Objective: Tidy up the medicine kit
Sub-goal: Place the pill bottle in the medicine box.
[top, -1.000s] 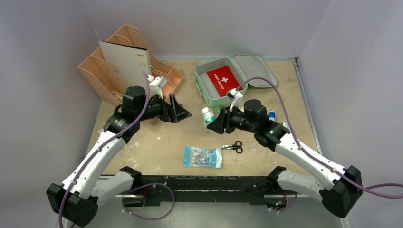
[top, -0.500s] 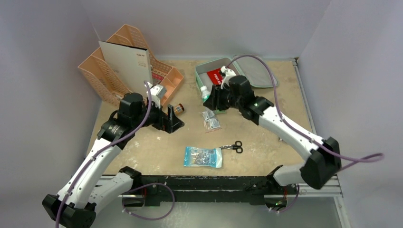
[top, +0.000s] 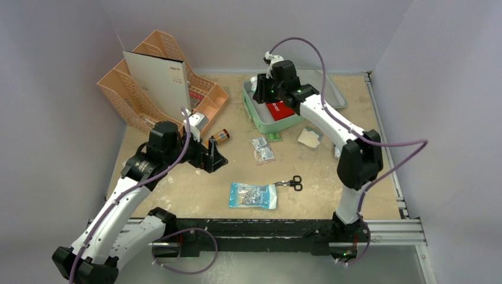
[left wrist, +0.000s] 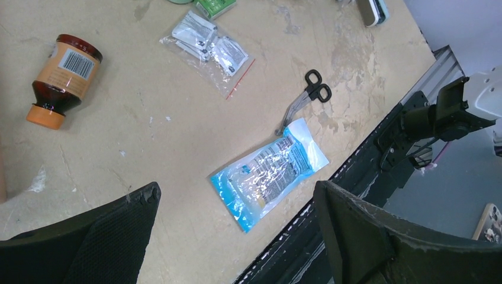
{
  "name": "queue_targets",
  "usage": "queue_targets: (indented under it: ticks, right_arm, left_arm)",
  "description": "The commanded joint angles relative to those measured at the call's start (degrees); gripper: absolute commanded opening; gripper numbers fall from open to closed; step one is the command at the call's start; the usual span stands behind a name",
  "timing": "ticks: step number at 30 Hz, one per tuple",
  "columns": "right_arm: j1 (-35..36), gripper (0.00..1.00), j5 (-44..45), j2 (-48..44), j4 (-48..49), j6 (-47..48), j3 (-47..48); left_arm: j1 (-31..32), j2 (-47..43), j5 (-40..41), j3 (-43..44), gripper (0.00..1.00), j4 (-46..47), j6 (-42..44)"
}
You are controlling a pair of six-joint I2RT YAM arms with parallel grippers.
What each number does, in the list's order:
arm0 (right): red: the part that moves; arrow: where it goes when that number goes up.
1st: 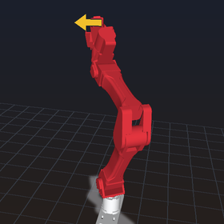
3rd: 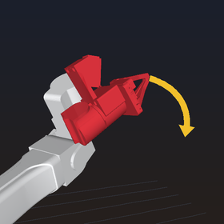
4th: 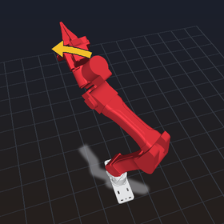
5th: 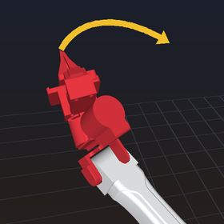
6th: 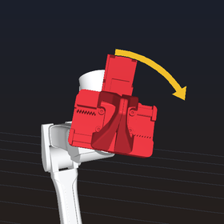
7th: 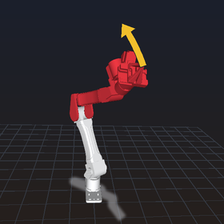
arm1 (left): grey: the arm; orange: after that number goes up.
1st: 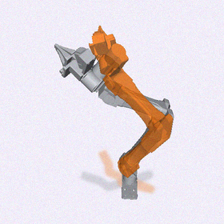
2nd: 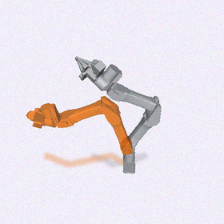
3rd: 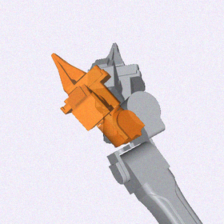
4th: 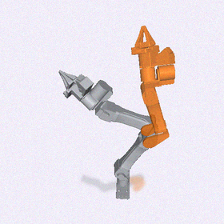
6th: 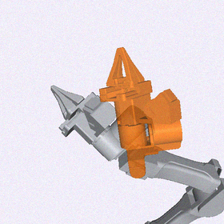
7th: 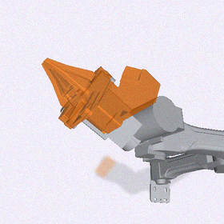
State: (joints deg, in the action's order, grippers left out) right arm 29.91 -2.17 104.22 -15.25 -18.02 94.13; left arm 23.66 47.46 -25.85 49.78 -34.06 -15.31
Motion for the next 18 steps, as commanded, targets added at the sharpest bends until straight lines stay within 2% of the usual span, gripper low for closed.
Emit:
queue_targets:
  ticks: [1,7,14,18]
  right_arm:
    - [-0.48,0.16,3.06,6.39,-2.00,5.39,8.64]
    - [-1.24,0.19,6.29,15.46,-5.07,6.00,18.24]
    - [-1.99,0.21,8.68,23.12,-4.79,5.76,23.19]
    - [-2.20,0.23,8.55,25.81,-2.62,4.90,22.63]
  left_arm:
    - [-0.11,-1.35,-0.16,-0.61,1.00,-0.25,2.46]
    - [-0.11,-3.94,2.46,-1.08,1.00,-1.34,2.31]
    - [-0.11,-6.62,5.02,-1.98,1.00,-1.12,1.55]
    - [-0.11,-7.22,7.02,-1.97,1.00,-1.58,1.01]
